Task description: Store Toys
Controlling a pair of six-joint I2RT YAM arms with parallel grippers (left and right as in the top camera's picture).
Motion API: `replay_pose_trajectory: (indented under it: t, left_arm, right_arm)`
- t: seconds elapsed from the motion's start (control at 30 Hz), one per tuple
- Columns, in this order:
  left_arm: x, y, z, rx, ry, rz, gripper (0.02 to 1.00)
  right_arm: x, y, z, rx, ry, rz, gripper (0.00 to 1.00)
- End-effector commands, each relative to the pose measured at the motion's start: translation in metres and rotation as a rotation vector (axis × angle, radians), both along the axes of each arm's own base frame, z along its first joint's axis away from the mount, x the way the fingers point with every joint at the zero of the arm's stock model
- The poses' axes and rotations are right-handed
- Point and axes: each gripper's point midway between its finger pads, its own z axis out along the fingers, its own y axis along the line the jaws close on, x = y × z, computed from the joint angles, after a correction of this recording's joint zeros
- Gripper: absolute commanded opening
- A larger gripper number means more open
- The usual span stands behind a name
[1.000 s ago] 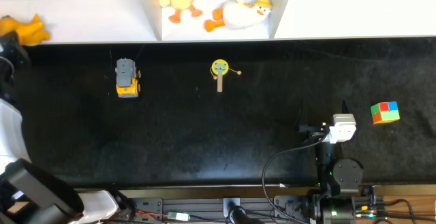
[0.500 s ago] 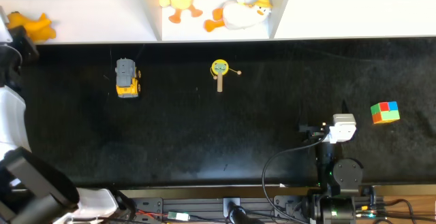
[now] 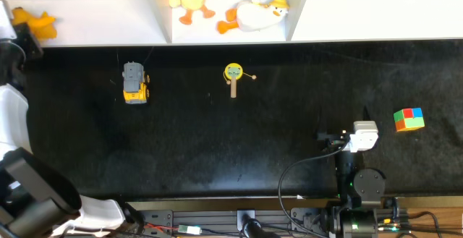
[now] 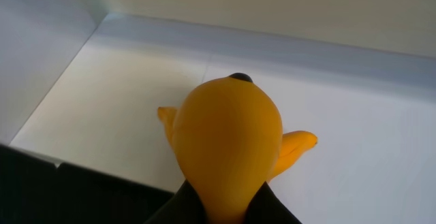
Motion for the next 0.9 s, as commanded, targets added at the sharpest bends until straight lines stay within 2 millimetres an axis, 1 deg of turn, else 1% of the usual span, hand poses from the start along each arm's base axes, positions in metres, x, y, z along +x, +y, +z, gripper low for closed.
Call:
replay_pose_trajectory:
  t: [0.03, 0.4, 0.6, 0.9]
  left_arm:
    - [0.0105, -0.0027, -0.0021, 0.039, 0.016, -0.008, 0.075]
    - [0.0123, 0.0002, 0.0017, 0.055, 0.003, 0.005, 0.106]
    - [0.0144, -0.0015, 0.0024, 0.058, -0.002, 0.0, 0.106]
    - [0.0185, 0.0004, -0.0036, 0.058, -0.003, 0.0, 0.106]
  right_arm:
    - [0.0003, 0.0004, -0.0034, 0.004, 0.0, 0.0, 0.996]
    - [0.0003, 0.0004, -0.0034, 0.004, 0.0, 0.0, 0.993]
    - [0.0003, 0.0004, -0.0034, 0.004, 0.0, 0.0, 0.996]
    - [0.0003, 0.0004, -0.0034, 0.004, 0.0, 0.0, 0.996]
